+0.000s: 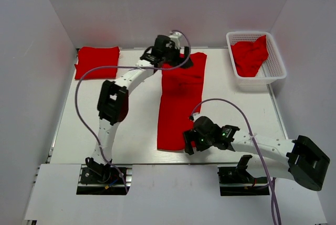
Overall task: Fold and stack the t-shirts
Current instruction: Rotate the tshirt 90 degrees
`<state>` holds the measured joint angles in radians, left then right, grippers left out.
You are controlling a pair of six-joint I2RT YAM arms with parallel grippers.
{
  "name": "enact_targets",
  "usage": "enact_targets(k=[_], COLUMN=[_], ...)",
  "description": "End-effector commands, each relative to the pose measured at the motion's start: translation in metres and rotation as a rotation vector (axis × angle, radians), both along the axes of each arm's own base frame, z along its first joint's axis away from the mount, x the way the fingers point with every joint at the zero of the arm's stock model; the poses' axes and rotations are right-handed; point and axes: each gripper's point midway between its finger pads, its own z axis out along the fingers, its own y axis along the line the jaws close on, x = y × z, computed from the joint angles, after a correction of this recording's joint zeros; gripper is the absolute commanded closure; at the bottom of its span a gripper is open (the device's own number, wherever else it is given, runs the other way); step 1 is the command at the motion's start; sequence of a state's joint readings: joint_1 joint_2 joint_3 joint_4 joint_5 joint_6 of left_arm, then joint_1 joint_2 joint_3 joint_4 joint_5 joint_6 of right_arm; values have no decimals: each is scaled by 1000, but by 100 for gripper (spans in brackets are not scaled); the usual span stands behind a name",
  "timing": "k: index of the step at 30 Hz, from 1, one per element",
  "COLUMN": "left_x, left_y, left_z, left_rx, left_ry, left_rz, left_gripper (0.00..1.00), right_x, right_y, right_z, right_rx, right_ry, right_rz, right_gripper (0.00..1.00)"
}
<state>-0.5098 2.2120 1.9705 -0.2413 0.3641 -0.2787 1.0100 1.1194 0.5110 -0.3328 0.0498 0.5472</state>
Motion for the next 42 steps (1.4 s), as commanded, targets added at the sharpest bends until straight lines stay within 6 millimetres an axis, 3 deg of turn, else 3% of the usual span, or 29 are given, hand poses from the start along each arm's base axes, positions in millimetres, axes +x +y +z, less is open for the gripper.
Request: enact_targets(k=[1,5,10,12,13,14,16,18,26,32,36,38,42], left_x=[-30,-48,-57,-59,-60,-62,-64,-62,-51,-49,-48,-42,-38], left_y=[-47,-71,-75,-74,-73,-79,-75,-71,-63,-61,-58,-51,-39], left_z=[-50,-80,-119,-143,-155,-156,-181,-189,-190,-191,-196,-203,-222], left_rx=[40,66,98,114,123,118,154,176,210,214,230,235,263], left_ry=[72,111,135,178,194,196,244,257,227,228,243,261,297], left_rz=[-179,-238,-233,-228,-228,-233,-222,-189,-125,-104,-83,-46,17], left_gripper=[0,0,0,0,0,0,0,0,0,0,0,0,0], right_x=[19,17,10,13,8,10,6,7,28,46,28,6,-32], right_y=[18,21,13,18,11,17,15,19,28,26,25,20,10], right_z=[12,6,7,22,22,33,38,46,37,4,-18,-27,-25], right_rx=[77,69,20,34,6,23,20,44,8,-64,-65,-40,30], right_ry=[-96,-65,-35,-52,-29,-38,-28,-35,-108,-140,-41,46,173], right_rz=[-2,8,15,24,30,40,63,69,82,59,81,94,134], right_gripper=[10,10,10,10,10,10,10,10,10,10,10,10,10])
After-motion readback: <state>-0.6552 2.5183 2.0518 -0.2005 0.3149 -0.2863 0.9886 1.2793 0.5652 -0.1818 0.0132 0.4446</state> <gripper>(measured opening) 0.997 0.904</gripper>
